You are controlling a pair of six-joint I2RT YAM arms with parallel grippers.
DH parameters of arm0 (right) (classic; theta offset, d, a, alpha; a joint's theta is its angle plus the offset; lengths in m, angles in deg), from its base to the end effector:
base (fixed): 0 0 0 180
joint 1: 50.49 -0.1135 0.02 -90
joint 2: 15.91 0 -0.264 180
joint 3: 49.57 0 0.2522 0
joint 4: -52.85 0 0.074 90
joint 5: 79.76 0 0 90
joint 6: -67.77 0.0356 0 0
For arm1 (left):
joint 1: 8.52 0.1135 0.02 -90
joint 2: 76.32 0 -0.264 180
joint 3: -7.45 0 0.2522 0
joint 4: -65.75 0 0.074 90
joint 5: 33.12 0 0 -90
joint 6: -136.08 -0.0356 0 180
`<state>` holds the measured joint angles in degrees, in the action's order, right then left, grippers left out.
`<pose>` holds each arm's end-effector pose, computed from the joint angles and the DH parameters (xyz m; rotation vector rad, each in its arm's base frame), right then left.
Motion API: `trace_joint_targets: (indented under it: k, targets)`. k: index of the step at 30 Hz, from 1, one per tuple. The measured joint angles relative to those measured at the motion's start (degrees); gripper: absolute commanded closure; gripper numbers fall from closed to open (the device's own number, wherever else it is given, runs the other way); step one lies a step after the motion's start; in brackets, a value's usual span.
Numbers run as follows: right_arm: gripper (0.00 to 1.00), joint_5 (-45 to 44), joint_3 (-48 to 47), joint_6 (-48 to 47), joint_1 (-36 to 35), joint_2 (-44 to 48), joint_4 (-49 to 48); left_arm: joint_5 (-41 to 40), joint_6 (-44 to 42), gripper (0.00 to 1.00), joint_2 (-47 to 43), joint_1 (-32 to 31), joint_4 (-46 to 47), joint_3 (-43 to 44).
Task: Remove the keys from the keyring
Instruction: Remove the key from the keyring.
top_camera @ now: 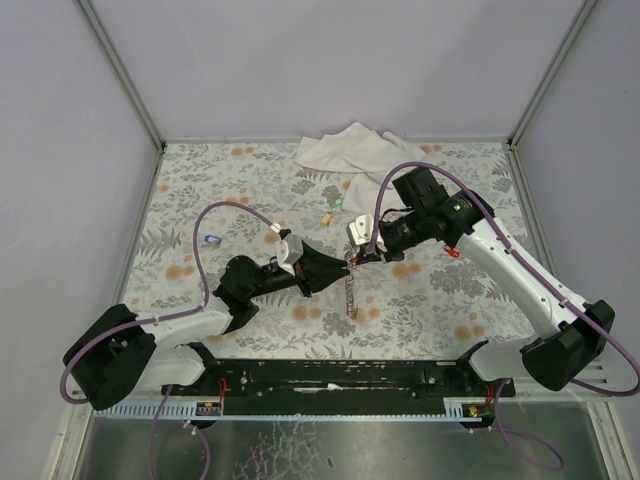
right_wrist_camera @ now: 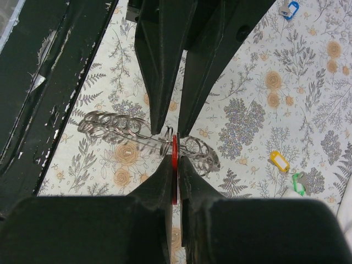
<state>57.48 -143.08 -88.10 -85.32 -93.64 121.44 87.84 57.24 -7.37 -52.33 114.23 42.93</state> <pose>0.2034 0.1733 0.3618 -1.9127 1.1621 0.7337 0.1580 -0.1769 0.2479 0.8522 1.1655 -1.1506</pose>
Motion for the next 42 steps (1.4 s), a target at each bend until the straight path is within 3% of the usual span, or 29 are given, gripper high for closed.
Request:
trace_joint_targets:
  k: [6, 14, 20, 27, 33, 42]
  targets:
    - [1.0, 0.0, 0.0, 0.0, 0.0, 0.0, 0.0, 0.61, 0.79, 1.0, 0.68, -0.02, 0.7, 0.48]
    - [1.0, -0.11, 0.02, 0.0, 0.0, 0.0, -0.04, 1.05, -1.51, 1.0, -1.44, -0.07, -3.96, 1.62]
    - [1.0, -0.26, 0.0, -0.02, 0.0, 0.0, -0.33, 1.64, -8.74, 1.0, -7.5, -0.07, -27.3, 10.4]
    - [1.0, -1.25, 0.0, 0.2, 0.13, 0.07, -1.16, 3.54, -13.25, 1.0, -2.64, -0.28, -58.95, 28.48]
    - [1.0, -1.25, 0.0, 0.7, 0.11, 0.13, -1.07, 3.52, -13.81, 1.0, -0.24, -0.28, -68.13, 33.51]
    - [1.0, 0.07, 0.0, 1.51, 0.07, 0.22, -1.16, 0.96, -12.55, 0.71, -2.54, -0.35, -66.88, 31.45]
